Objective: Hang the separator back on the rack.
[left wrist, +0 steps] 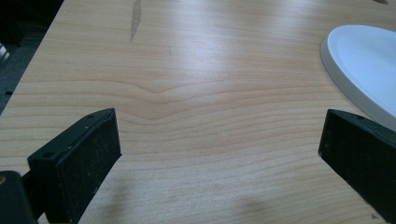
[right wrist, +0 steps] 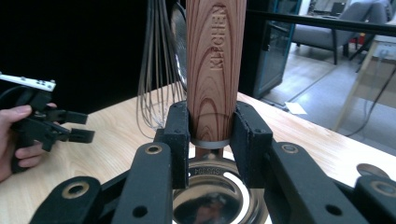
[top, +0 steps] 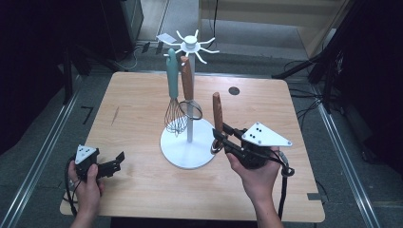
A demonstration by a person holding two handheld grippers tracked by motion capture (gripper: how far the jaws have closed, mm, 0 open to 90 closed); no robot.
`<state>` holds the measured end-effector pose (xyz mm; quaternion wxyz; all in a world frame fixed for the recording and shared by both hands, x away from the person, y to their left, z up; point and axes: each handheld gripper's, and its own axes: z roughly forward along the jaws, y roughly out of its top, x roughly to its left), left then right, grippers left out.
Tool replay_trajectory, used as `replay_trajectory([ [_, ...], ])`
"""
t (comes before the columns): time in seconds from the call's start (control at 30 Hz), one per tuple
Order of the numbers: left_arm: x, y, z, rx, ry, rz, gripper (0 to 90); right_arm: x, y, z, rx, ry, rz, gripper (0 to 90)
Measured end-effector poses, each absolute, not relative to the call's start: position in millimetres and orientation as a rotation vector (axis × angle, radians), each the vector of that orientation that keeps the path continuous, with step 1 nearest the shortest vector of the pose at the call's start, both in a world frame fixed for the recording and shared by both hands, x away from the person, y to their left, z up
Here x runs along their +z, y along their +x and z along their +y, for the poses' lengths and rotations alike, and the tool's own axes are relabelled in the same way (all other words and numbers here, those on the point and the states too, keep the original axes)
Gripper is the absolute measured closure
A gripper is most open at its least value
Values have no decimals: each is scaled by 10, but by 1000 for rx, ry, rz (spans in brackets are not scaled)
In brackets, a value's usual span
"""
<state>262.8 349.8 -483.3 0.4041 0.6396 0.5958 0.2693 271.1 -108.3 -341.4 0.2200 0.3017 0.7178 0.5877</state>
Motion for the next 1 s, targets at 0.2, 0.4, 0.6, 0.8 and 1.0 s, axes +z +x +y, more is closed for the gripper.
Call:
replay_trajectory([
  [0.2,-4834,2630,3501,680,1609,1509,0,-3368,2714,-1044,1643,817,1980,707],
  [0.4,-4835,2632,3503,679,1609,1512,0,-3347,2723,-998,1677,790,1960,707],
  [0.6,-4834,2633,3504,677,1608,1516,0,-3305,2707,-950,1687,769,1942,706],
  [0.8,-4835,2636,3510,674,1605,1521,0,-3248,2707,-920,1694,753,1925,707],
  [1.0,-4835,2636,3512,676,1605,1521,0,-3206,2688,-885,1688,788,1874,707],
])
